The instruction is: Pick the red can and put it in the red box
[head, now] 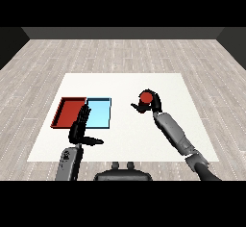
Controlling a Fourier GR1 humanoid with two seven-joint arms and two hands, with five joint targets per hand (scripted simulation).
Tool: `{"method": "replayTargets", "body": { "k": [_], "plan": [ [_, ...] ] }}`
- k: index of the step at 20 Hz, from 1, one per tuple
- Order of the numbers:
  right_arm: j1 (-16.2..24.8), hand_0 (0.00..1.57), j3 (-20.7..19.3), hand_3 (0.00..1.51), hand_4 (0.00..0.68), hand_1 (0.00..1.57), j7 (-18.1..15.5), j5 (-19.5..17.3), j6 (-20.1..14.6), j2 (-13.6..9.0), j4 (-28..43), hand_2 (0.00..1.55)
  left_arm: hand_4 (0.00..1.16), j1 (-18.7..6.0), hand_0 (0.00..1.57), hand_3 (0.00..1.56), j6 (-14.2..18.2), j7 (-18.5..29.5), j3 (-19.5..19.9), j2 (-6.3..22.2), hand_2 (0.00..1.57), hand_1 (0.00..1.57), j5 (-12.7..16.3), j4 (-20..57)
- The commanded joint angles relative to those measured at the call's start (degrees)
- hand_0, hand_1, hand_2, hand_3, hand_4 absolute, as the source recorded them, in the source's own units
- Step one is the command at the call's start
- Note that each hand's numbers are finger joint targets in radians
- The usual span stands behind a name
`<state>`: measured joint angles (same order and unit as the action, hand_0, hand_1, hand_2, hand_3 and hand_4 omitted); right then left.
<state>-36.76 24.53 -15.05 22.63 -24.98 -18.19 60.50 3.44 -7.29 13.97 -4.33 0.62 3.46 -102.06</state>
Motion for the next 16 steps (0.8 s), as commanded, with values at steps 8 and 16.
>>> {"method": "replayTargets", "body": {
  "k": [8,16],
  "plan": [
    [8.7,1.48,4.3,1.40,0.586,1.48,14.9,-12.3,-11.1,-1.0,26.2,1.45,0.00,-6.7,0.00,0.00,10.1,-11.5,-11.1,-0.6,0.00,0.00,-5.1,-0.7],
    [12.5,1.51,1.4,1.40,0.587,1.51,13.8,-16.5,-7.7,2.1,29.7,1.47,0.00,-16.1,0.00,0.00,20.3,-13.8,-20.9,-0.6,0.00,0.00,-5.9,7.9]
  ]
}}
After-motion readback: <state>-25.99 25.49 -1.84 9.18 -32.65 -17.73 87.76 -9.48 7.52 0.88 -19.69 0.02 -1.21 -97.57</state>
